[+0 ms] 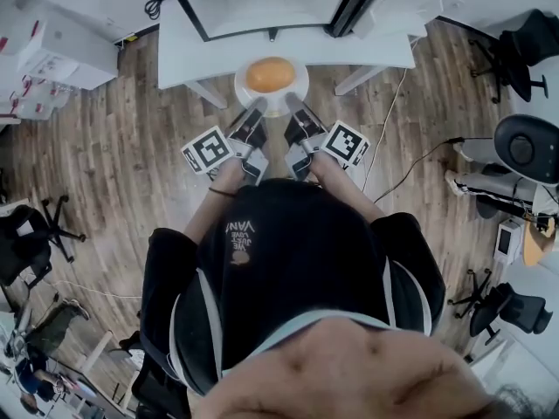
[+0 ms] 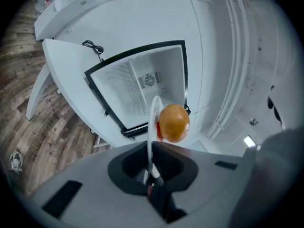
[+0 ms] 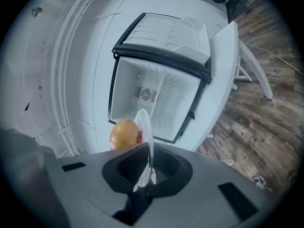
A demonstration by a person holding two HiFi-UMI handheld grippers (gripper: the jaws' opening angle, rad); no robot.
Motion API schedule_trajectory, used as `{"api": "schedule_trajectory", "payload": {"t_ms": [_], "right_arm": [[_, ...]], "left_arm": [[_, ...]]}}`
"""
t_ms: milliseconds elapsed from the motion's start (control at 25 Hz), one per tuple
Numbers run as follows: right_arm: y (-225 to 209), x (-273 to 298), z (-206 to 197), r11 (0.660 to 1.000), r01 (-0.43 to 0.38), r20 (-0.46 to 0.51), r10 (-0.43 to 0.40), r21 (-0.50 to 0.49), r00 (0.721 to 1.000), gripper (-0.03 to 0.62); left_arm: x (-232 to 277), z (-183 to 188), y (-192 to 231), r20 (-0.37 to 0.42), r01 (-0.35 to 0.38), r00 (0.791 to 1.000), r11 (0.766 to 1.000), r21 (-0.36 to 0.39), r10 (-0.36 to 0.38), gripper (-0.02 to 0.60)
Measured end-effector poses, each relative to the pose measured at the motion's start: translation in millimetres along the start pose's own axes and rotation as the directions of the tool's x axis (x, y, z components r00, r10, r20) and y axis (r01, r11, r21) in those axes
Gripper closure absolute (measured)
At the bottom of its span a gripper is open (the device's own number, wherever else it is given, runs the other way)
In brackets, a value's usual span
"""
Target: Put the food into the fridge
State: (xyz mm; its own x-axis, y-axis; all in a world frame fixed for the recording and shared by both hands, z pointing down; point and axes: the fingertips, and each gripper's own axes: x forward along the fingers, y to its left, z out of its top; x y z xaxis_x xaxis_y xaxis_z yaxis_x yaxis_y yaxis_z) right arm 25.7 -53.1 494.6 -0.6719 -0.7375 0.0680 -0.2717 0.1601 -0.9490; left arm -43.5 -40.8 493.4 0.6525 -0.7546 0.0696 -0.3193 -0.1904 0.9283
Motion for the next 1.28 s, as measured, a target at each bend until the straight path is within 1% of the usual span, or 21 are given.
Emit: {"api": "schedule_trajectory", "payload": {"t_ms": [80, 160, 280, 320, 400, 480, 520, 600, 680, 880, 960, 1040, 1120, 1160, 1240, 1280], "right_arm": [[0.9, 11.8, 2.2, 1.0, 0.01, 0.015, -0.01, -0.002, 1.0, 0.571], [4.6, 23.6, 4.4, 1.0, -0.006, 0.036, 0.005, 0.005, 0.999, 0.572], [8.0, 38.7, 6.3, 1.0, -0.01, 0.064, 0.01, 0.004, 0.998, 0.571], [8.6, 44.0, 6.0, 1.0, -0.007, 0.073, 0.007, 0.005, 0.997, 0.572], [7.4, 52.6, 5.1, 1.0, 0.011, 0.089, -0.011, 0.008, 0.996, 0.572], [1.4, 57.2, 5.3, 0.998, 0.06, 0.101, -0.06, 0.001, 0.993, 0.572], [0.8, 60.2, 5.8, 0.998, 0.068, 0.108, -0.068, -0.002, 0.992, 0.572], [5.2, 68.4, 6.8, 0.999, 0.047, 0.128, -0.047, -0.003, 0.991, 0.572], [9.5, 75.8, 7.1, 1.0, 0.023, 0.151, -0.024, 0.008, 0.988, 0.572], [11.9, 87.0, 8.8, 1.0, 0.02, 0.193, -0.021, 0.01, 0.981, 0.571], [10.5, 89.1, 8.9, 0.999, 0.035, 0.202, -0.036, 0.008, 0.979, 0.572], [4.1, 88.2, 8.9, 0.997, 0.079, 0.202, -0.078, 0.004, 0.976, 0.572], [-0.2, 87.8, 12.0, 0.995, 0.101, 0.2, -0.098, -0.003, 0.975, 0.571], [-0.9, 87.8, 14.8, 0.995, 0.1, 0.198, -0.097, -0.007, 0.975, 0.572], [1.4, 90.5, 21.8, 0.998, 0.069, 0.199, -0.067, -0.003, 0.978, 0.572], [0.0, 91.6, 25.5, 0.997, 0.072, 0.198, -0.07, -0.001, 0.978, 0.571]], "left_arm": [[3.2, 13.0, 3.8, -0.013, 0.002, 1.0, 1.0, 0.006, -0.002, 0.551], [6.7, 23.6, 7.4, -0.028, 0.005, 1.0, 1.0, 0.005, -0.005, 0.551], [12.2, 37.5, 8.0, -0.046, 0.042, 0.998, 0.999, -0.018, -0.042, 0.551], [12.7, 42.9, 10.5, -0.055, 0.042, 0.998, 0.999, -0.015, -0.043, 0.551], [13.3, 53.0, 16.3, -0.073, 0.037, 0.997, 0.999, -0.007, -0.038, 0.551], [15.2, 62.0, 19.7, -0.09, 0.04, 0.995, 0.999, 0.007, -0.039, 0.551], [16.0, 65.7, 20.9, -0.097, 0.042, 0.994, 0.999, 0.009, -0.041, 0.551], [17.7, 72.1, 23.1, -0.109, 0.049, 0.993, 0.999, 0.004, -0.048, 0.551], [19.7, 77.7, 25.1, -0.123, 0.056, 0.991, 0.998, 0.005, -0.055, 0.551], [23.5, 89.2, 28.5, -0.155, 0.071, 0.986, 0.997, 0.01, -0.068, 0.551], [24.7, 92.5, 29.6, -0.165, 0.076, 0.984, 0.997, 0.012, -0.073, 0.551], [26.2, 94.7, 31.4, -0.174, 0.078, 0.982, 0.997, 0.014, -0.074, 0.551], [30.0, 95.1, 32.1, -0.177, 0.077, 0.982, 0.997, 0.014, -0.073, 0.551], [32.7, 94.5, 31.8, -0.177, 0.075, 0.982, 0.997, 0.014, -0.072, 0.551], [39.6, 93.8, 31.2, -0.176, 0.071, 0.982, 0.997, 0.011, -0.068, 0.551], [43.5, 94.6, 31.1, -0.174, 0.069, 0.982, 0.998, 0.009, -0.066, 0.551]]}}
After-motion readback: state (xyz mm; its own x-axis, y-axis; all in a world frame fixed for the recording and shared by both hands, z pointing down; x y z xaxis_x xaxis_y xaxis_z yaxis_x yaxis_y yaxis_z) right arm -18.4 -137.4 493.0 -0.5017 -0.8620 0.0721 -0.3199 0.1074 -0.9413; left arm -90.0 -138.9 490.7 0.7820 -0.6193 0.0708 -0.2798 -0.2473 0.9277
